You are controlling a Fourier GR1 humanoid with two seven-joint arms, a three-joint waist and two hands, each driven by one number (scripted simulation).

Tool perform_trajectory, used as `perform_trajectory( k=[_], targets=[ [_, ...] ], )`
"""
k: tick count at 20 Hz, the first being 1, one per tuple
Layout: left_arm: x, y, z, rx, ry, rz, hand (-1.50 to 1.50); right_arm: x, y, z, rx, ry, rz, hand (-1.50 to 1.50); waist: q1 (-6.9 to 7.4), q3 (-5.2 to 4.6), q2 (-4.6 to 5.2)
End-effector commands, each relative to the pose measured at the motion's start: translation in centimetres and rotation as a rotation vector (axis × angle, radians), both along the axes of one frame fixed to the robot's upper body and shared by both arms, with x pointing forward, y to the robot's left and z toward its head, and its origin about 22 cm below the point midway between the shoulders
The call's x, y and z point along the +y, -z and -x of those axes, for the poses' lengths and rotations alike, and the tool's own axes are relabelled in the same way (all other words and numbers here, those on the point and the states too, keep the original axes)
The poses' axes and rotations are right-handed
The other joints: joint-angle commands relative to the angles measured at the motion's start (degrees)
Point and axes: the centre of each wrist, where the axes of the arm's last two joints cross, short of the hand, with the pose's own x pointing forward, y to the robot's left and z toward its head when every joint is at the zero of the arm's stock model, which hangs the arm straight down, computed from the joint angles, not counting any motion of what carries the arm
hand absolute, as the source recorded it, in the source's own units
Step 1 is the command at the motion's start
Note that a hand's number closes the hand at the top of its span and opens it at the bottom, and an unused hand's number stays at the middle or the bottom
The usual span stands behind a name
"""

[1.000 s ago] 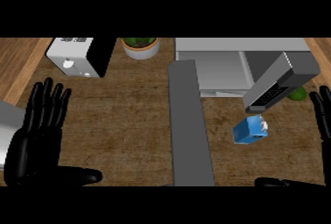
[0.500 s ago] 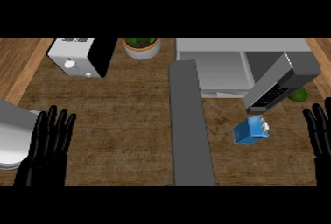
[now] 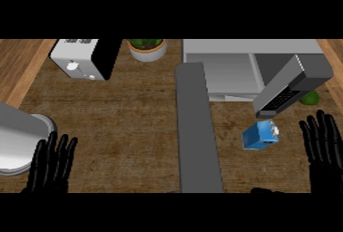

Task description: Pick up the milk, place it into the microwave and close the microwave

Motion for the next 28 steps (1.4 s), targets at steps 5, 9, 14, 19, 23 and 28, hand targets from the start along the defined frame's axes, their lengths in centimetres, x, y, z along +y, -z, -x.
perform_trajectory(
  k=[5, 9, 14, 19, 23, 28],
  targets=[
    [2.2, 1.2, 1.4, -0.004, -0.016, -0.001, -1.5, -0.7, 5.7, -2.7, 0.036, 0.076, 0.009, -1.5, 0.26, 0.01, 0.08],
    [0.9, 2.5, 2.9, 0.002, -0.001, -0.003, -1.5, -1.3, 9.6, -2.7, 0.049, 0.145, 0.0, -1.5, 0.37, 0.03, 0.06],
    [-0.8, 0.8, 2.4, -0.017, -0.012, -0.001, -1.5, -2.7, 12.8, -4.5, 0.079, 0.194, 0.015, -1.5, 0.34, 0.04, 0.11],
    [0.8, 0.6, 2.7, -0.013, -0.007, -0.005, -1.5, -4.0, 14.6, -4.3, 0.088, 0.211, 0.019, -1.5, 0.18, 0.02, 0.09],
    [1.3, 1.2, 3.5, -0.004, -0.015, 0.001, -1.5, -6.1, 15.7, -4.8, 0.073, 0.181, 0.041, -1.5, 0.21, 0.01, 0.07],
    [0.3, 2.7, 4.0, 0.009, 0.003, 0.011, -1.5, -6.5, 18.1, -4.7, 0.053, 0.207, 0.035, -1.5, 0.24, 0.02, 0.08]
  ],
)
